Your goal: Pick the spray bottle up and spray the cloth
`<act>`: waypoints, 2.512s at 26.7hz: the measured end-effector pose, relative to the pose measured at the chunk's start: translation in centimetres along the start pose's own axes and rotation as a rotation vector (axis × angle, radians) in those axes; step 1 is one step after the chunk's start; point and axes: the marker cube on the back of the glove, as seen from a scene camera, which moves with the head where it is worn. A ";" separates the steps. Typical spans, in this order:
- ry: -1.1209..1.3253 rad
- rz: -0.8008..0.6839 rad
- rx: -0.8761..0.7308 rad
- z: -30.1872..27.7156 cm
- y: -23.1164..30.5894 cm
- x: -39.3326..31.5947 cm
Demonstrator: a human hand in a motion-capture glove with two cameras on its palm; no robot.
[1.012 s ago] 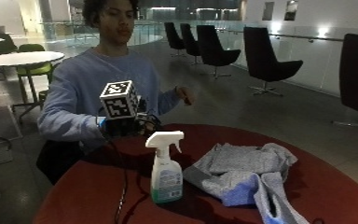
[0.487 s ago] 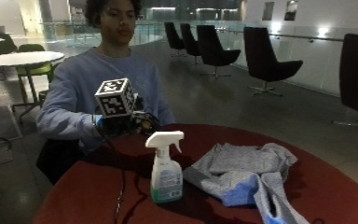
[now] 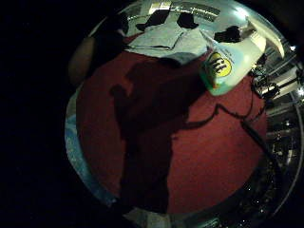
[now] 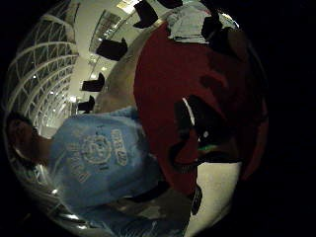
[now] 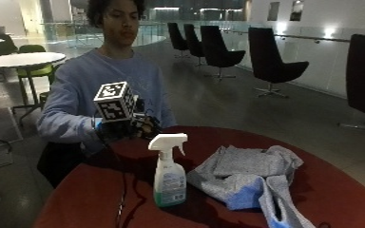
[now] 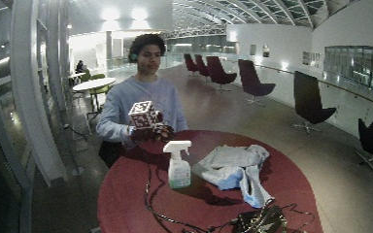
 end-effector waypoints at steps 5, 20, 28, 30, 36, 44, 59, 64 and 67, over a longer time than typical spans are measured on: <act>-0.077 0.049 0.010 -0.4 0.8 1.0; -0.288 0.288 0.141 -2.8 0.8 9.9; -0.314 0.411 0.176 -3.6 0.2 14.1; -0.317 0.440 0.186 -3.7 0.1 15.0; -0.331 0.529 0.209 -3.7 -0.7 17.3; -0.475 0.602 0.256 -1.7 -3.0 19.9; -0.739 0.502 0.304 1.4 -7.5 21.3; -0.731 0.503 0.334 1.9 -8.2 21.2; -0.730 0.512 0.357 2.0 -8.6 21.1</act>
